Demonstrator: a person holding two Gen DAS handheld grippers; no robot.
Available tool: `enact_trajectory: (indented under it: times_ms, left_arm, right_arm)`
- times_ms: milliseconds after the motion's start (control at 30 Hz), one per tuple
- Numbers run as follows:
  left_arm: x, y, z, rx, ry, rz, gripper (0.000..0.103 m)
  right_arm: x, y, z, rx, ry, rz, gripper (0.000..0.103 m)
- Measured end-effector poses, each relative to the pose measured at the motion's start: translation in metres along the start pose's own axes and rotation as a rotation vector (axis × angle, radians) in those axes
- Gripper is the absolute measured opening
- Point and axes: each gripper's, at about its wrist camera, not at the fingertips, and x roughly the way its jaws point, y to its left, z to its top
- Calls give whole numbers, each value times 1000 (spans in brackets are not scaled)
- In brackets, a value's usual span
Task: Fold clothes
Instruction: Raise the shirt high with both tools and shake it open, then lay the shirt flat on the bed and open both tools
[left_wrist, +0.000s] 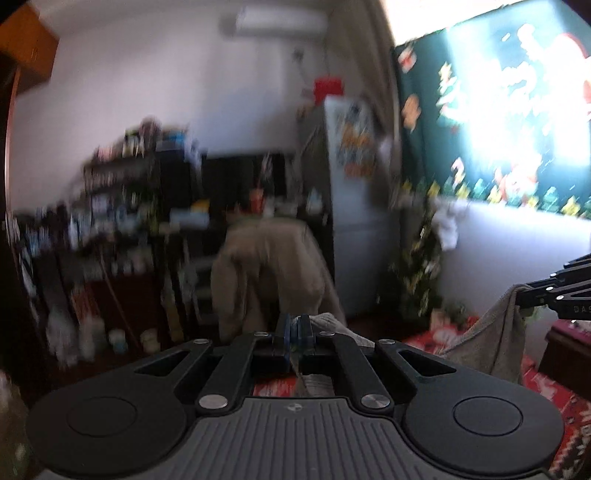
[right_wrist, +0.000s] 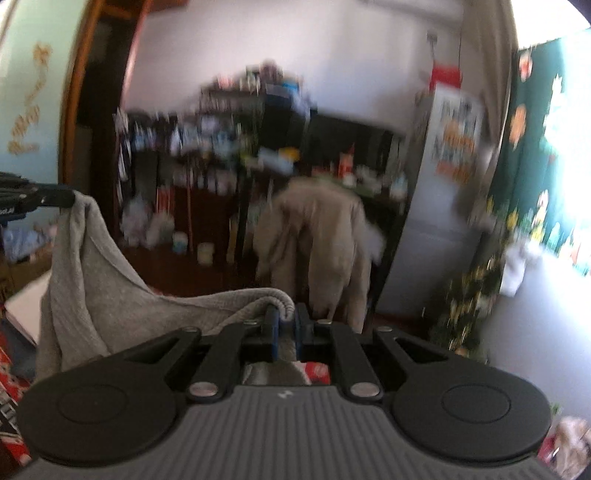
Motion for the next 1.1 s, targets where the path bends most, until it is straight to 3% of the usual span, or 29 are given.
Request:
enact_trajectory:
  times_ms: [233,367,533,600,667,767,967,1100]
  left_arm:
    - [99,24,-19,-68,106,11,4]
    - [159,33,-33,-68,177,33,4]
    - [219,49,-78,-123,339,38,4]
    - [227,54,-93,-155,384,29,5]
    - [225,55,-102,-156,398,17,15]
    - [206,54,-109,-133,402,5,33]
    - [154,49,-123,-154,416,-3,36]
    - [108,37,-130,-184,413,-16,39]
  right_arm:
    - [136,-24,-22,45,116,13,8]
    - [242,-33,-32,47,195,21,8]
    - [375,-43,-51,51,306,32,9]
    - [405,-38,-70,58,357,45,10]
    - [393,-37,-82,85,359,42,11]
    - [376,-36,-100,126,361,37,36]
    - [339,-32,-136,207,364,29,42]
    - [247,-24,-143,215,355,36,44]
